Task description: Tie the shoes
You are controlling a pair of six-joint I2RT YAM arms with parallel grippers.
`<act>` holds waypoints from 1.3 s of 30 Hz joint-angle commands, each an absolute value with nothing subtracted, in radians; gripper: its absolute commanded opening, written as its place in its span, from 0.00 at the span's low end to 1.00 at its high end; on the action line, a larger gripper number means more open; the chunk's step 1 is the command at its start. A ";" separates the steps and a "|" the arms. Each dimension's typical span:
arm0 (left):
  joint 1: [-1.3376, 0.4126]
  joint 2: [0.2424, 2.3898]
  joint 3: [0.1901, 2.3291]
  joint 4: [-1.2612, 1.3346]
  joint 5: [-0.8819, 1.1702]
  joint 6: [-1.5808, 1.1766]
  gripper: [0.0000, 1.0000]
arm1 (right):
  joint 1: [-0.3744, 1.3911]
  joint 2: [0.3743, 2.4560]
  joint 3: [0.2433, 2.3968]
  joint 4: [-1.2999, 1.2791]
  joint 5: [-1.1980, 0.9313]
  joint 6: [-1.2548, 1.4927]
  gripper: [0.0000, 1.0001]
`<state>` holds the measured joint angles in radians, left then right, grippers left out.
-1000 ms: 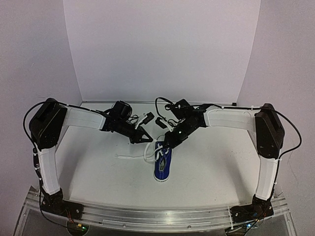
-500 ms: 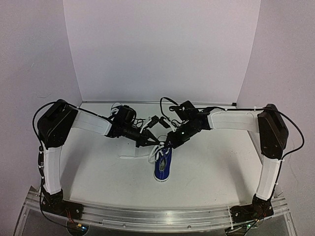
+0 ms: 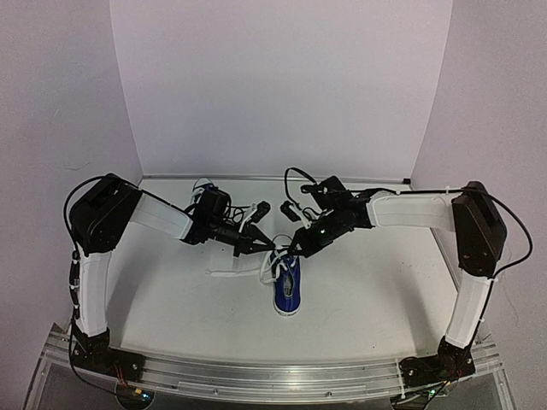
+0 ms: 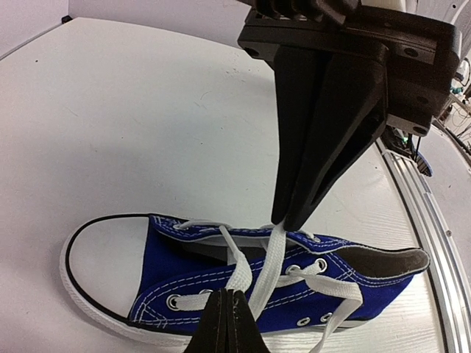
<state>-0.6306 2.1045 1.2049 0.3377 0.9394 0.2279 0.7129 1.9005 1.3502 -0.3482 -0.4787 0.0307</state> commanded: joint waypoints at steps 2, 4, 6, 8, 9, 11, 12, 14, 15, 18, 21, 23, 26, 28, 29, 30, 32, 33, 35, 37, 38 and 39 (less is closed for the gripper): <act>-0.626 2.130 1.200 0.438 0.959 0.263 0.00 | 0.707 1.822 1.324 -0.256 -0.502 0.026 0.00; -0.625 2.136 1.210 0.441 0.967 0.275 0.00 | 0.706 1.815 1.313 -0.243 -0.502 0.024 0.00; -0.626 2.143 1.223 0.434 0.966 0.287 0.00 | 0.706 1.812 1.307 -0.232 -0.504 0.026 0.00; -0.626 2.156 1.258 0.387 0.981 0.300 0.00 | 0.704 1.812 1.300 -0.225 -0.505 0.029 0.00; -0.627 2.161 1.266 0.372 0.988 0.308 0.00 | 0.704 1.811 1.297 -0.222 -0.505 0.030 0.00; -0.629 2.163 1.267 0.362 1.012 0.315 0.00 | 0.704 1.812 1.291 -0.217 -0.507 0.033 0.00; -0.631 2.163 1.267 0.356 1.028 0.320 0.00 | 0.703 1.813 1.288 -0.214 -0.508 0.035 0.00; -0.642 2.162 1.272 0.299 1.050 0.355 0.00 | 0.701 1.815 1.285 -0.207 -0.514 0.037 0.00; -0.648 2.161 1.271 0.280 1.064 0.378 0.00 | 0.701 1.816 1.283 -0.204 -0.518 0.039 0.00; -0.658 2.155 1.247 0.271 1.131 0.395 0.00 | 0.697 1.820 1.284 -0.200 -0.526 0.045 0.00; -0.666 2.142 1.225 0.277 1.161 0.403 0.00 | 0.693 1.824 1.285 -0.200 -0.539 0.050 0.01; -0.674 2.134 1.217 0.284 1.168 0.409 0.00 | 0.692 1.829 1.286 -0.201 -0.560 0.052 0.03; -0.683 2.124 1.202 0.361 1.187 0.362 0.00 | 0.692 1.832 1.284 -0.202 -0.575 0.052 0.04; -0.687 2.112 1.184 0.438 1.195 0.318 0.00 | 0.692 1.833 1.281 -0.202 -0.578 0.054 0.05; -0.690 2.108 1.180 0.458 1.197 0.306 0.00 | 0.692 1.833 1.279 -0.203 -0.579 0.056 0.06; -0.694 2.105 1.181 0.467 1.197 0.301 0.00 | 0.692 1.832 1.277 -0.204 -0.582 0.058 0.07; -0.699 2.108 1.194 0.454 1.193 0.300 0.00 | 0.692 1.831 1.275 -0.204 -0.588 0.059 0.07; -0.699 2.110 1.197 0.458 1.190 0.297 0.00 | 0.692 1.831 1.274 -0.204 -0.591 0.059 0.05; -0.693 2.108 1.188 0.496 1.169 0.252 0.00 | 0.692 1.824 1.269 -0.204 -0.601 0.054 0.02; -0.667 2.107 1.168 0.567 1.147 0.185 0.00 | 0.691 1.815 1.264 -0.204 -0.596 0.050 0.00; -0.654 2.103 1.158 0.586 1.130 0.160 0.00 | 0.691 1.810 1.259 -0.204 -0.593 0.047 0.00; -0.643 2.096 1.147 0.596 1.103 0.153 0.00 | 0.691 1.806 1.255 -0.204 -0.592 0.045 0.00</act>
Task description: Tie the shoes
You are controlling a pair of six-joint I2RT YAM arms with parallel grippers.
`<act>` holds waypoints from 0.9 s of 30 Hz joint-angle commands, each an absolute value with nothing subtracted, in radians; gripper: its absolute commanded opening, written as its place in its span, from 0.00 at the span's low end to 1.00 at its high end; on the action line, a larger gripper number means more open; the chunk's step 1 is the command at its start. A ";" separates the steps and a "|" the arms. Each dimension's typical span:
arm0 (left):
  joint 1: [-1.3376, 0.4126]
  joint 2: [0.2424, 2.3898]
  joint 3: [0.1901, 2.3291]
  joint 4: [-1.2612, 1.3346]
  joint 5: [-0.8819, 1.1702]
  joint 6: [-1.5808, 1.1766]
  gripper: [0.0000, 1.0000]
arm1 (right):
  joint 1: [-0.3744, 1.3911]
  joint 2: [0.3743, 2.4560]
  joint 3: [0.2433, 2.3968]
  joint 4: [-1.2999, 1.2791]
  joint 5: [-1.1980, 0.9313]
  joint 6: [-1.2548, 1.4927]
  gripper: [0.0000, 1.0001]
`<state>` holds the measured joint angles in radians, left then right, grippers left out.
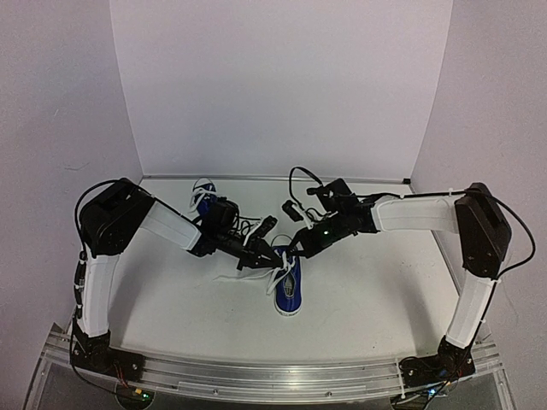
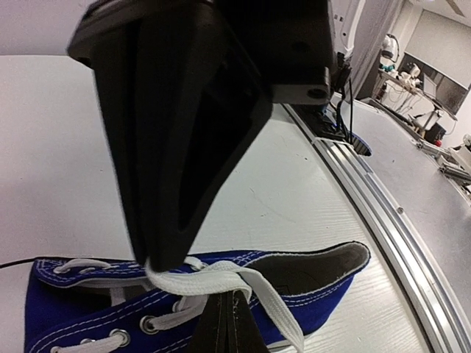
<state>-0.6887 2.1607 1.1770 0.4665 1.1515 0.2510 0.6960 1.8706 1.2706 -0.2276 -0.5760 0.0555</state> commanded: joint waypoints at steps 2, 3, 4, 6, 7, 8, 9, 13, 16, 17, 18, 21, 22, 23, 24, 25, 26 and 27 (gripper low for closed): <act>-0.635 2.087 1.143 0.564 1.038 0.179 0.00 | 0.691 1.803 1.250 -0.203 -0.592 0.042 0.00; -0.635 2.088 1.153 0.526 1.010 0.201 0.00 | 0.691 1.802 1.249 -0.202 -0.591 0.042 0.00; -0.636 2.093 1.160 0.524 0.986 0.200 0.00 | 0.691 1.803 1.250 -0.202 -0.590 0.043 0.00; -0.639 2.109 1.162 0.561 0.978 0.172 0.00 | 0.690 1.805 1.250 -0.201 -0.588 0.043 0.00; -0.641 2.117 1.163 0.586 0.967 0.158 0.00 | 0.691 1.807 1.250 -0.201 -0.588 0.043 0.00; -0.646 2.123 1.170 0.586 0.962 0.155 0.00 | 0.690 1.807 1.251 -0.201 -0.589 0.043 0.00; -0.651 2.129 1.180 0.579 0.961 0.155 0.00 | 0.690 1.808 1.251 -0.201 -0.589 0.044 0.00; -0.680 2.149 1.209 0.555 0.970 0.176 0.00 | 0.690 1.809 1.256 -0.200 -0.587 0.045 0.00; -0.696 2.164 1.225 0.557 0.997 0.169 0.00 | 0.691 1.814 1.258 -0.199 -0.587 0.047 0.00; -0.703 2.167 1.227 0.557 1.009 0.171 0.00 | 0.690 1.816 1.259 -0.198 -0.589 0.048 0.00; -0.710 2.169 1.227 0.558 1.026 0.175 0.00 | 0.691 1.820 1.261 -0.198 -0.592 0.050 0.00; -0.727 2.161 1.212 0.577 1.092 0.182 0.00 | 0.690 1.826 1.267 -0.198 -0.592 0.056 0.00; -0.729 2.157 1.192 0.610 1.113 0.173 0.00 | 0.689 1.827 1.267 -0.198 -0.591 0.058 0.00; -0.730 2.151 1.172 0.655 1.129 0.158 0.00 | 0.689 1.827 1.267 -0.198 -0.589 0.060 0.01; -0.730 2.148 1.159 0.687 1.142 0.136 0.00 | 0.688 1.827 1.267 -0.198 -0.587 0.062 0.02; -0.730 2.143 1.148 0.706 1.152 0.126 0.00 | 0.689 1.826 1.265 -0.198 -0.585 0.064 0.02; -0.730 2.140 1.139 0.711 1.159 0.124 0.00 | 0.686 1.823 1.262 -0.198 -0.582 0.064 0.02; -0.730 2.135 1.131 0.718 1.166 0.122 0.00 | 0.685 1.823 1.259 -0.199 -0.580 0.064 0.03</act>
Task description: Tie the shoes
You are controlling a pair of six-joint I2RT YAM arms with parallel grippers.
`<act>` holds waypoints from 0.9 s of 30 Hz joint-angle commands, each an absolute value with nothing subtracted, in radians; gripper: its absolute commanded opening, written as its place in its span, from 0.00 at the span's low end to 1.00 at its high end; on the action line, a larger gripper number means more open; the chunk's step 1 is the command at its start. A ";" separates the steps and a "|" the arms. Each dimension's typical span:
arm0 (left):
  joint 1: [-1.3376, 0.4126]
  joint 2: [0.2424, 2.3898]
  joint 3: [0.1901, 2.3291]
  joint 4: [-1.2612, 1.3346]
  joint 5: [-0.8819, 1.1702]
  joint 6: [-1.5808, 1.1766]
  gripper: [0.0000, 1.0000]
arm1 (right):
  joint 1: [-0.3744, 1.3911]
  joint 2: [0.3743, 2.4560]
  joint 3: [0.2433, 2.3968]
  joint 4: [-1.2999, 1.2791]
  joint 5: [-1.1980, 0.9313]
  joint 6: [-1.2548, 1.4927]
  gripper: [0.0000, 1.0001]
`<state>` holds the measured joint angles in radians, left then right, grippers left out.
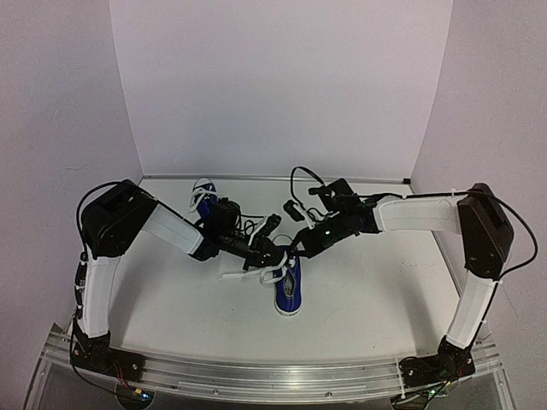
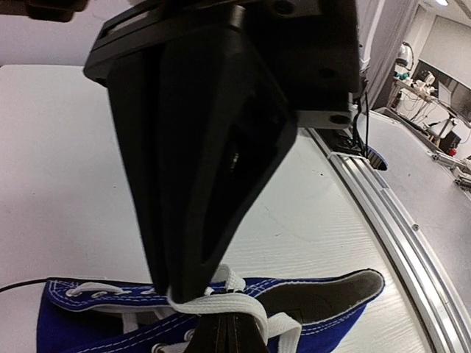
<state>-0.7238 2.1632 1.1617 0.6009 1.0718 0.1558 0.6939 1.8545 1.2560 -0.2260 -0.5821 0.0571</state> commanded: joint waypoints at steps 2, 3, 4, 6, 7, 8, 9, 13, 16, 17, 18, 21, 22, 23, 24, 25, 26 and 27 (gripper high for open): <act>-0.731 2.128 1.118 0.743 1.178 0.109 0.00 | 0.683 1.822 1.256 -0.199 -0.580 0.065 0.03; -0.732 2.126 1.114 0.763 1.185 0.097 0.00 | 0.683 1.822 1.255 -0.199 -0.581 0.065 0.03; -0.734 2.125 1.110 0.783 1.192 0.082 0.00 | 0.683 1.823 1.255 -0.199 -0.581 0.067 0.04; -0.739 2.124 1.109 0.812 1.197 0.059 0.00 | 0.683 1.825 1.255 -0.199 -0.583 0.071 0.06; -0.741 2.126 1.113 0.817 1.195 0.049 0.00 | 0.683 1.826 1.256 -0.199 -0.587 0.075 0.09; -0.742 2.129 1.119 0.816 1.190 0.045 0.00 | 0.682 1.825 1.257 -0.200 -0.589 0.082 0.14; -0.743 2.133 1.125 0.815 1.185 0.041 0.00 | 0.682 1.824 1.257 -0.201 -0.590 0.089 0.19; -0.744 2.148 1.150 0.782 1.156 0.045 0.00 | 0.667 1.793 1.245 -0.205 -0.607 0.132 0.45; -0.743 2.152 1.165 0.731 1.145 0.072 0.00 | 0.632 1.737 1.208 -0.207 -0.610 0.152 0.51; -0.743 2.154 1.168 0.720 1.145 0.078 0.00 | 0.623 1.716 1.191 -0.207 -0.611 0.156 0.51; -0.742 2.155 1.171 0.711 1.146 0.084 0.00 | 0.615 1.699 1.175 -0.207 -0.614 0.159 0.51; -0.739 2.157 1.177 0.685 1.144 0.099 0.00 | 0.609 1.676 1.135 -0.211 -0.675 0.144 0.50; -0.738 2.157 1.179 0.678 1.143 0.104 0.00 | 0.609 1.676 1.124 -0.211 -0.708 0.137 0.49; -0.737 2.157 1.181 0.671 1.143 0.110 0.00 | 0.610 1.680 1.116 -0.210 -0.737 0.133 0.49; -0.737 2.156 1.183 0.660 1.142 0.117 0.00 | 0.610 1.689 1.109 -0.210 -0.757 0.132 0.48; -0.736 2.155 1.186 0.649 1.142 0.126 0.00 | 0.610 1.699 1.105 -0.210 -0.780 0.130 0.47; -0.736 2.155 1.189 0.642 1.142 0.130 0.00 | 0.609 1.708 1.107 -0.208 -0.793 0.129 0.47; -0.736 2.155 1.191 0.635 1.143 0.134 0.00 | 0.609 1.718 1.109 -0.207 -0.804 0.129 0.46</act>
